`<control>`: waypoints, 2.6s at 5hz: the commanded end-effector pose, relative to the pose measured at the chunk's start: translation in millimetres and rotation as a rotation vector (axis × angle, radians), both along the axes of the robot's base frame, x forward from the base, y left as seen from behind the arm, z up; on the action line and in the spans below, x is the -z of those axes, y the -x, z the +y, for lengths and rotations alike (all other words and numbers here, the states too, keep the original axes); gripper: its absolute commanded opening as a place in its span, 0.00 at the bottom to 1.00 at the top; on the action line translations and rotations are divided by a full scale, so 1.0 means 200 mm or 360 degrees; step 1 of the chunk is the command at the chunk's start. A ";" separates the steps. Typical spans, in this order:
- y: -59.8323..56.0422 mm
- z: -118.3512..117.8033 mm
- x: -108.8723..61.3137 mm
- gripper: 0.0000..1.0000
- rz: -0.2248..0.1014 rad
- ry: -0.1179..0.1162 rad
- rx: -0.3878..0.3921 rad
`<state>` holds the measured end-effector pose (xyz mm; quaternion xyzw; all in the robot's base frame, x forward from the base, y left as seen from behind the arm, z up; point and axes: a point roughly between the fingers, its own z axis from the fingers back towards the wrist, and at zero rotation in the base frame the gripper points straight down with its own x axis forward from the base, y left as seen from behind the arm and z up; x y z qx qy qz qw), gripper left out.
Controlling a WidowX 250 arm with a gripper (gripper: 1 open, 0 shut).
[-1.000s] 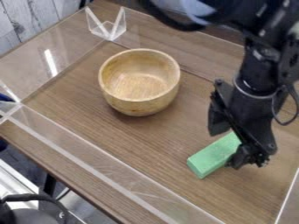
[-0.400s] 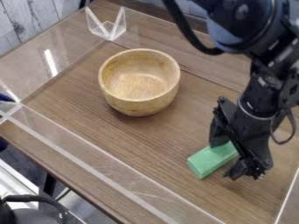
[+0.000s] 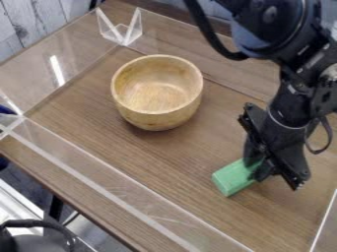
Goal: Put the green block in the brown bowl
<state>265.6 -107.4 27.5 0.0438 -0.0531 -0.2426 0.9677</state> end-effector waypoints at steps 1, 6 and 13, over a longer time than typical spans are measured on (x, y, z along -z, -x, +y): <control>0.02 0.07 -0.03 0.00 -0.0034 0.0049 -0.0012; -0.05 0.21 -0.41 1.00 -0.0197 0.0025 -0.0108; -0.13 0.17 -0.06 1.00 -0.0052 0.0122 0.0086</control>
